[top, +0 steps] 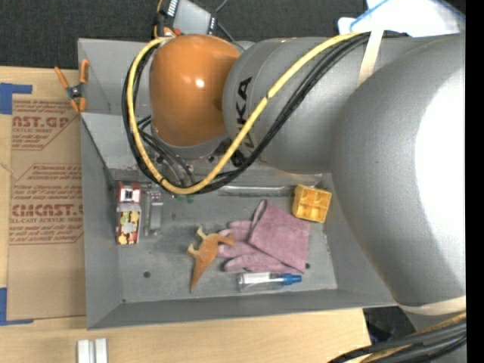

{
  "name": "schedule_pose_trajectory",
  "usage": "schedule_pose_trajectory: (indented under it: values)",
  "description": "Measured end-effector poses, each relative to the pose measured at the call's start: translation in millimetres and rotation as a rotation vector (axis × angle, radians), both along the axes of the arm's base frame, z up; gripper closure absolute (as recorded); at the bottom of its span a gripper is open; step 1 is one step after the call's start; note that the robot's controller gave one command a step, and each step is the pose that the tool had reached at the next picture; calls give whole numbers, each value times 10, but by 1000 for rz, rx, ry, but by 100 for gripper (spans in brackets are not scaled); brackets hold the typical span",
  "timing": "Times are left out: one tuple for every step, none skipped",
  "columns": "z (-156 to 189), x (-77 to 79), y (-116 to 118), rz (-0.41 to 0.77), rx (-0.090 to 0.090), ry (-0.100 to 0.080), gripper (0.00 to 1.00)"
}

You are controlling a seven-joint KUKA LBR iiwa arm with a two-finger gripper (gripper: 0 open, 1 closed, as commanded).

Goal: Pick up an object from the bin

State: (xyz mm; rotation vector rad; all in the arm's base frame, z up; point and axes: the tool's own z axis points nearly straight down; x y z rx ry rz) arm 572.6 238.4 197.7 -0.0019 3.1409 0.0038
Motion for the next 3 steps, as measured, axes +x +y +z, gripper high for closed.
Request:
schedule_pose_trajectory:
  values:
    - [0,0,0,0,0,0,0]
    - [-775,-765,-50,177,-2,6,0]
    - [-699,-667,-105,165,2,-3,0]
